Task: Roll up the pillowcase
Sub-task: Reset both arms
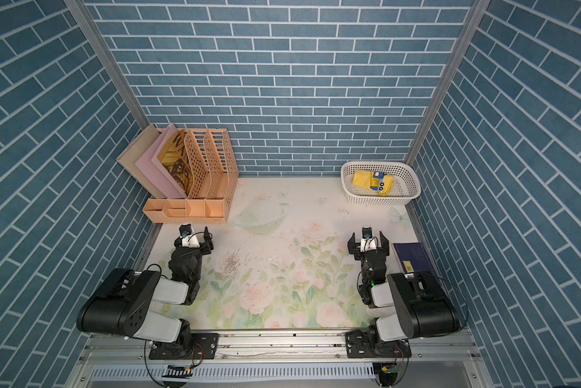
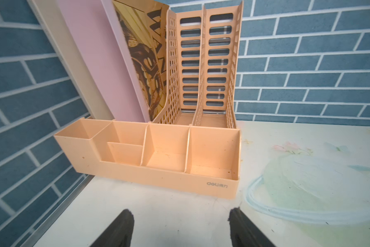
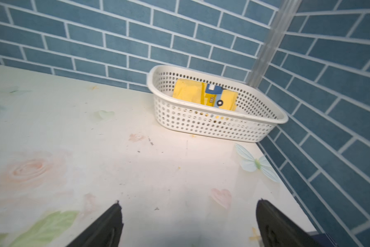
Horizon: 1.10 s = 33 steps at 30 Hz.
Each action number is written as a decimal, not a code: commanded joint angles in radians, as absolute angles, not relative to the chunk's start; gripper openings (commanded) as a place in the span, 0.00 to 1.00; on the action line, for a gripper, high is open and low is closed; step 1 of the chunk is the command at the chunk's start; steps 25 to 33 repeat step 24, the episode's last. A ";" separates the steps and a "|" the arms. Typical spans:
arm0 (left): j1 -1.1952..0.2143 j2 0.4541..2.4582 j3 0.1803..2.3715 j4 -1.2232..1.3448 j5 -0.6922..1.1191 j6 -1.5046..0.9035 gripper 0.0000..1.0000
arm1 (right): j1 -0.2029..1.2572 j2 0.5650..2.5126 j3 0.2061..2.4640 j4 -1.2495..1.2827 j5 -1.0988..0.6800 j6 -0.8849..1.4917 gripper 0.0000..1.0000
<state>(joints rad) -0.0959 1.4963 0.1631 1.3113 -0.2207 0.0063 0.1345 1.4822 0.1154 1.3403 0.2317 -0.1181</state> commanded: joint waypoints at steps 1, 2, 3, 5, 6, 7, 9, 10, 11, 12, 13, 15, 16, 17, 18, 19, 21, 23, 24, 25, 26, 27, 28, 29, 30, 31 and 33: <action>-0.083 1.507 0.189 1.317 -0.151 0.023 0.76 | 0.080 1.511 0.187 1.316 0.176 -0.022 1.00; -0.080 1.508 0.197 1.298 -0.165 0.013 0.89 | 0.081 1.534 0.221 1.293 0.139 -0.038 1.00; -0.076 1.518 0.204 1.298 -0.199 -0.005 1.00 | 0.076 1.519 0.207 1.284 0.144 -0.032 1.00; -0.063 1.518 0.209 1.287 -0.191 -0.018 1.00 | 0.074 1.531 0.210 1.301 0.141 -0.031 1.00; -0.063 1.515 0.212 1.279 -0.188 -0.018 1.00 | 0.075 1.523 0.203 1.305 0.139 -0.034 1.00; -0.063 1.515 0.209 1.283 -0.187 -0.019 1.00 | 0.074 1.532 0.212 1.299 0.120 -0.036 1.00; -0.061 1.515 0.208 1.283 -0.186 -0.018 1.00 | 0.070 1.530 0.212 1.294 0.112 -0.035 1.00; -0.061 1.516 0.208 1.287 -0.186 -0.019 1.00 | 0.069 1.527 0.214 1.285 0.113 -0.035 1.00; -0.062 1.513 0.208 1.282 -0.186 -0.019 1.00 | 0.070 1.529 0.212 1.293 0.113 -0.035 1.00; -0.061 1.516 0.208 1.287 -0.186 -0.020 1.00 | 0.068 1.528 0.213 1.288 0.111 -0.035 1.00; -0.062 1.513 0.208 1.281 -0.185 -0.019 1.00 | 0.068 1.528 0.213 1.289 0.112 -0.035 1.00; -0.061 1.513 0.207 1.282 -0.185 -0.019 1.00 | 0.068 1.530 0.217 1.286 0.114 -0.035 1.00; -0.063 1.515 0.208 1.285 -0.185 -0.018 1.00 | 0.067 1.534 0.222 1.278 0.105 -0.034 1.00; -0.063 1.513 0.208 1.283 -0.185 -0.019 1.00 | 0.063 1.532 0.223 1.272 0.097 -0.032 1.00; -0.061 1.515 0.208 1.285 -0.185 -0.018 1.00 | 0.063 1.533 0.222 1.276 0.100 -0.034 1.00; -0.062 1.514 0.208 1.283 -0.184 -0.019 1.00 | 0.063 1.532 0.222 1.276 0.098 -0.033 1.00; -0.061 1.516 0.209 1.284 -0.185 -0.019 1.00 | 0.063 1.531 0.221 1.278 0.100 -0.034 1.00; -0.061 1.515 0.209 1.284 -0.185 -0.019 1.00 | 0.063 1.529 0.218 1.282 0.102 -0.034 1.00; -0.062 1.516 0.208 1.284 -0.185 -0.018 1.00 | 0.063 1.528 0.216 1.283 0.101 -0.034 1.00; -0.062 1.516 0.208 1.284 -0.185 -0.018 1.00 | 0.063 1.528 0.216 1.283 0.101 -0.034 1.00; -0.062 1.516 0.208 1.284 -0.185 -0.018 1.00 | 0.063 1.528 0.216 1.283 0.101 -0.034 1.00; -0.062 1.516 0.208 1.284 -0.185 -0.018 1.00 | 0.063 1.528 0.216 1.283 0.101 -0.034 1.00; -0.062 1.516 0.208 1.284 -0.185 -0.018 1.00 | 0.063 1.528 0.216 1.283 0.101 -0.034 1.00; -0.062 1.516 0.208 1.284 -0.185 -0.018 1.00 | 0.063 1.528 0.216 1.283 0.101 -0.034 1.00; -0.062 1.516 0.208 1.284 -0.185 -0.018 1.00 | 0.063 1.528 0.216 1.283 0.101 -0.034 1.00; -0.062 1.516 0.208 1.284 -0.185 -0.018 1.00 | 0.063 1.528 0.216 1.283 0.101 -0.034 1.00; -0.062 1.516 0.208 1.284 -0.185 -0.018 1.00 | 0.063 1.528 0.216 1.283 0.101 -0.034 1.00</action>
